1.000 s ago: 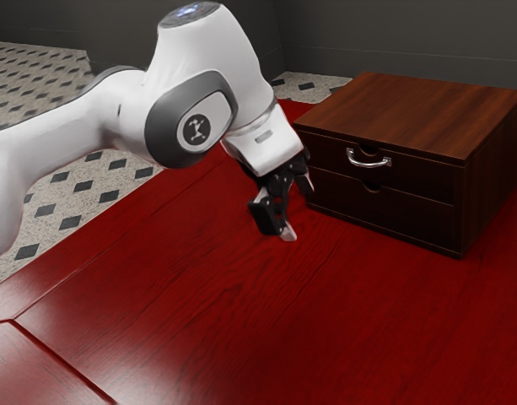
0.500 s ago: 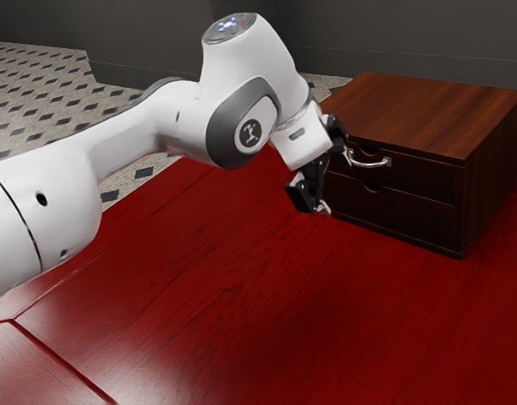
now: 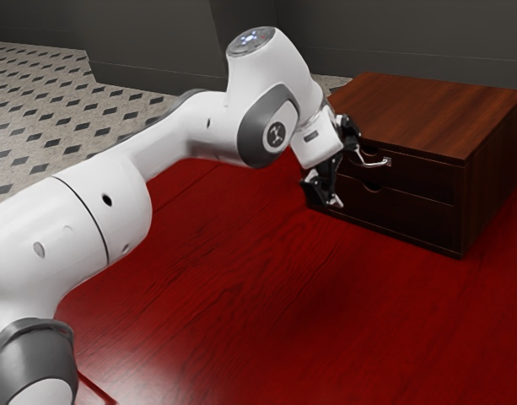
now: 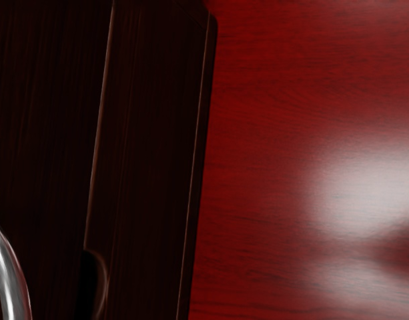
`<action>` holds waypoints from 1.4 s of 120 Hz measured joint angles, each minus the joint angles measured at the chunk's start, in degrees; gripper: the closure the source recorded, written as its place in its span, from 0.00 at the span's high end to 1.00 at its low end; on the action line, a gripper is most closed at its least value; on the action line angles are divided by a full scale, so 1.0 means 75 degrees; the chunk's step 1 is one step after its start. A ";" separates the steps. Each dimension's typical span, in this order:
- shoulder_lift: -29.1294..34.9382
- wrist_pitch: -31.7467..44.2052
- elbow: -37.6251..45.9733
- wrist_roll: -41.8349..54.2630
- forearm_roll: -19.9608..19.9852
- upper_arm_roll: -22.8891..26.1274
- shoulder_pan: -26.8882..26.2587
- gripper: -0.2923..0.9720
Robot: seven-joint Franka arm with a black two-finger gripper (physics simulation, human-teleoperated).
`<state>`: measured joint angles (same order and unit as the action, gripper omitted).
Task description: Pull the drawer handle with one arm to open the drawer
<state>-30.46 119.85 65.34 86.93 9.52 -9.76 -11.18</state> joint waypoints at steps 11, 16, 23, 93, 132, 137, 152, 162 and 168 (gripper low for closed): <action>-0.0064 -0.0037 -0.0179 0.0089 0.0090 -0.0002 0.0005 0.77; -0.0085 -0.0055 -0.0267 0.0125 0.0117 -0.0007 0.0010 0.77; -0.0199 -0.0102 -0.0534 0.0172 0.0143 -0.0009 0.0014 0.77; -0.0742 -0.0244 -0.0940 0.0457 0.0339 0.0092 0.0237 0.74; -0.0519 -0.0312 -0.0699 0.0524 0.0358 0.0079 0.0332 0.71; -0.0510 -0.0320 -0.0662 0.0526 0.0368 0.0077 0.0339 0.72; -0.0443 -0.0310 -0.0423 0.0532 0.0387 0.0085 0.0342 0.77; -0.0340 -0.0293 -0.0254 0.0534 0.0393 0.0085 0.0335 0.77; -0.0214 -0.0285 -0.0082 0.0530 0.0390 0.0088 0.0331 0.76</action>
<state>-32.07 117.72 64.72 90.90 12.44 -9.10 -8.70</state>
